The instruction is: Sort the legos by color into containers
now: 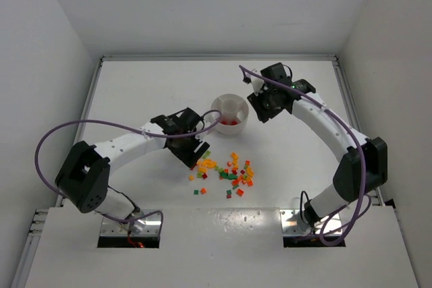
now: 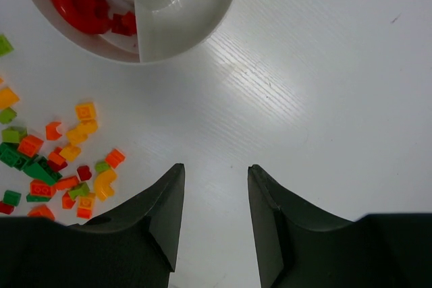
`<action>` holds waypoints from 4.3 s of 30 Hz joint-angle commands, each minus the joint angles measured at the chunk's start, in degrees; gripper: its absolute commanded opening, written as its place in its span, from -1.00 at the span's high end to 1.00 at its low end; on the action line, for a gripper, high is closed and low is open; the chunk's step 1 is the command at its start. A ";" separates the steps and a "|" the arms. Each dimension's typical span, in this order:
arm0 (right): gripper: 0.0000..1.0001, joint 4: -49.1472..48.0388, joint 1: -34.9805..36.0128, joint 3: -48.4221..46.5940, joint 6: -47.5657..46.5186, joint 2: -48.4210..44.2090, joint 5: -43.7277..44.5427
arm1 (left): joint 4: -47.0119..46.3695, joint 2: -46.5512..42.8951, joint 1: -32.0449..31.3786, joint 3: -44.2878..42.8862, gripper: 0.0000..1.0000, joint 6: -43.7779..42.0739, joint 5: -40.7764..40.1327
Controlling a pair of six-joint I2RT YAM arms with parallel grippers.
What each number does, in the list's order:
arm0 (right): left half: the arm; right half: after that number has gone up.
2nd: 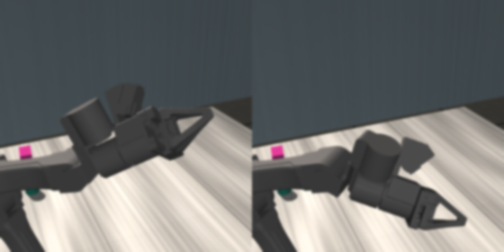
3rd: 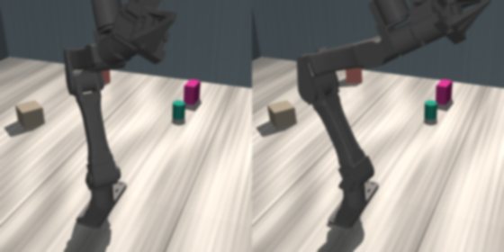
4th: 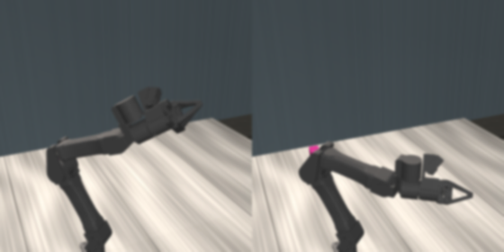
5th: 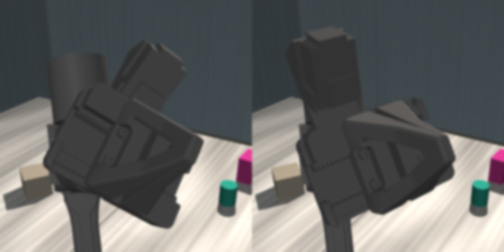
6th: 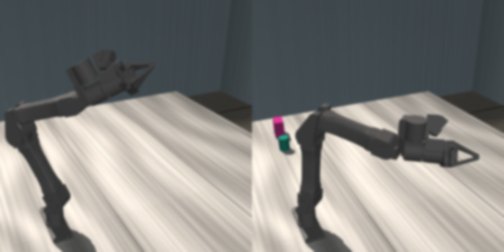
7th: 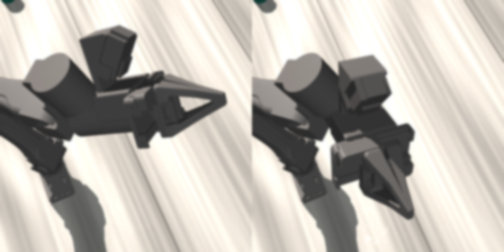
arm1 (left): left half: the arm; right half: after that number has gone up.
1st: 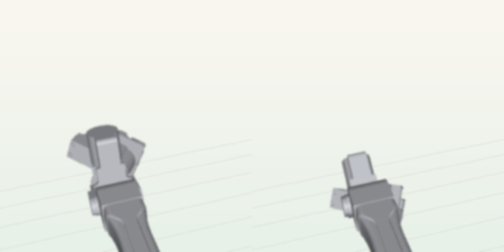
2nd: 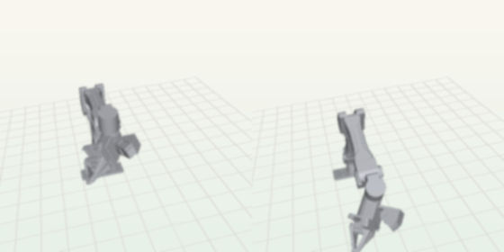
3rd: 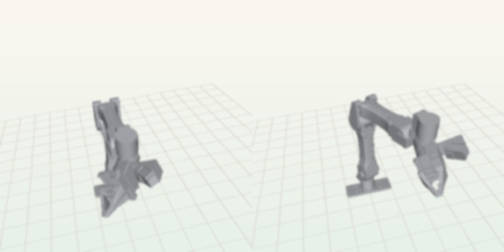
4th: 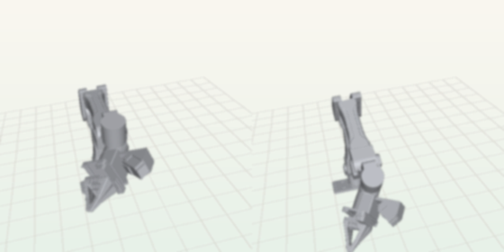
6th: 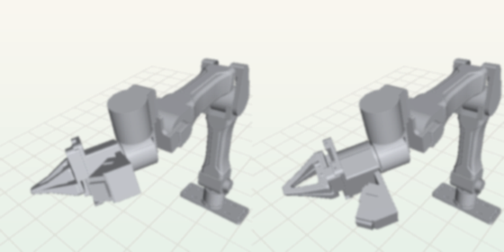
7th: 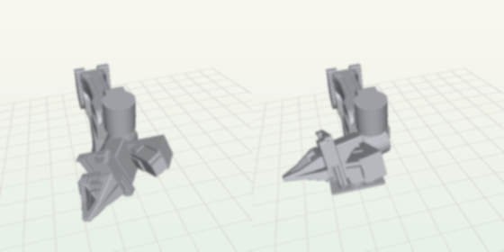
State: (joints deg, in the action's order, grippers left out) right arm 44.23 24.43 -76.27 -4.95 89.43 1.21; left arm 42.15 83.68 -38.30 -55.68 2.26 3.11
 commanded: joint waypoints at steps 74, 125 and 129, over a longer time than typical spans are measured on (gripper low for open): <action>0.19 2.71 -8.25 -5.56 -0.32 -1.54 -7.10 | -12.27 13.08 -2.48 -25.09 0.79 -33.46 9.11; 0.10 3.23 -7.73 -7.75 -1.47 4.00 -12.64 | -4.17 -0.18 9.30 -2.42 0.24 -16.68 4.80; 0.10 3.23 -7.73 -7.75 -1.47 4.00 -12.11 | -6.55 1.05 7.90 -1.89 0.21 -13.08 3.75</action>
State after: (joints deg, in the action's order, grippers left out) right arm 48.53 16.32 -81.60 -6.04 93.62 -10.37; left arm 38.02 84.82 -29.74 -57.58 -15.66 8.01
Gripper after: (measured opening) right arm 0.450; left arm 0.394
